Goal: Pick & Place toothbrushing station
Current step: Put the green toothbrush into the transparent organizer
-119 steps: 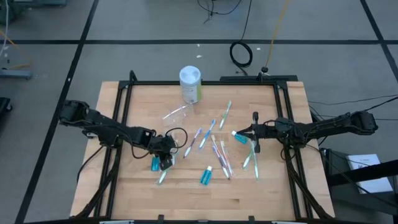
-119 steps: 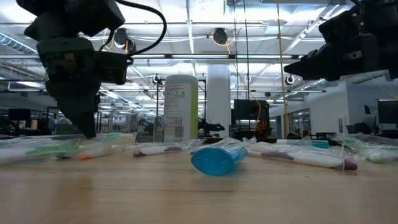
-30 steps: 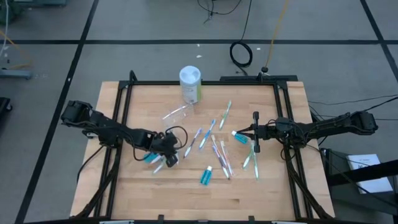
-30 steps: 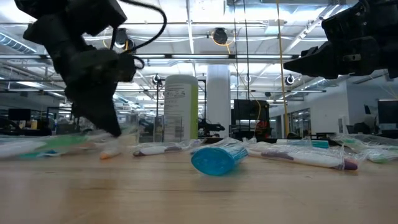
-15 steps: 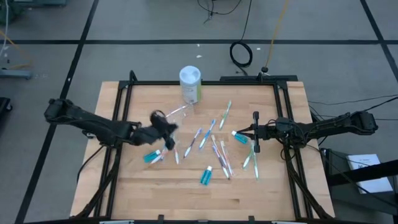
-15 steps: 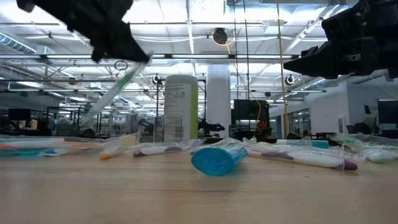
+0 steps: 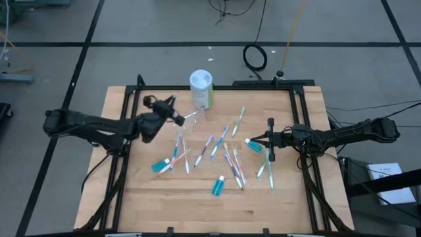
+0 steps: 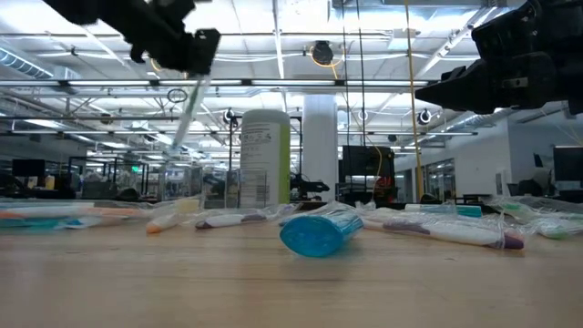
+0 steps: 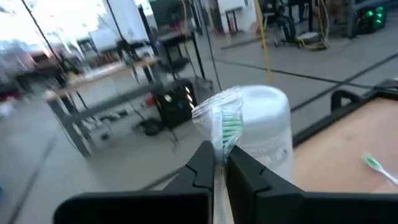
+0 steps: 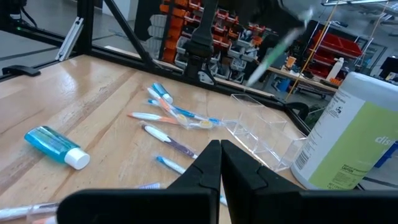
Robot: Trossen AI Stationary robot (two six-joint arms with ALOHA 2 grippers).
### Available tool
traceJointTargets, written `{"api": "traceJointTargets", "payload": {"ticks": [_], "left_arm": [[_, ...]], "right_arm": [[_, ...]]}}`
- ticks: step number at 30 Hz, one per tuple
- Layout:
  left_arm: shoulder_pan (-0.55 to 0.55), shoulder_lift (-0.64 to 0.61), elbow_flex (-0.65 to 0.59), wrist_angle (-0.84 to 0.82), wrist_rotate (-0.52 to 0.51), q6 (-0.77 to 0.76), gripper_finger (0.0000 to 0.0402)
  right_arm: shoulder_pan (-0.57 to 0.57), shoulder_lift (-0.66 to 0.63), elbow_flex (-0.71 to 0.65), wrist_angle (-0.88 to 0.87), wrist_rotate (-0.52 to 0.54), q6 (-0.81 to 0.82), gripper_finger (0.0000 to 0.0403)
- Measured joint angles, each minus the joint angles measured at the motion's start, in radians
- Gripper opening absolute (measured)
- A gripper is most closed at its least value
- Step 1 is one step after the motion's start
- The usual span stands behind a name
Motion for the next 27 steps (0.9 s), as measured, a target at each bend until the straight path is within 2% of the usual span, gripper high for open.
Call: {"api": "traceJointTargets", "payload": {"ticks": [5,10,14,21,27], "left_arm": [[0.07,0.12,0.0,-0.008,0.011,-0.016,0.0015],[0.072,0.189,0.0,-0.031,0.032,-0.109,0.0039],[0.04,0.197,0.0,-0.161,0.017,-0.163,0.0042],[-0.032,0.177,0.0,-0.421,0.002,-0.384,0.0044],[-0.037,0.177,0.0,-0.499,0.006,-0.427,0.0048]], "right_arm": [[0.0,0.0,0.0,-0.003,0.0,0.0,0.0004],[0.0,0.0,0.0,-0.007,0.0,-0.001,0.0004],[0.0,0.0,0.0,-0.007,0.0,0.002,0.0004],[0.0,0.0,0.0,-0.007,-0.001,0.035,0.0004],[0.0,0.0,0.0,-0.008,-0.004,0.09,0.0004]]}}
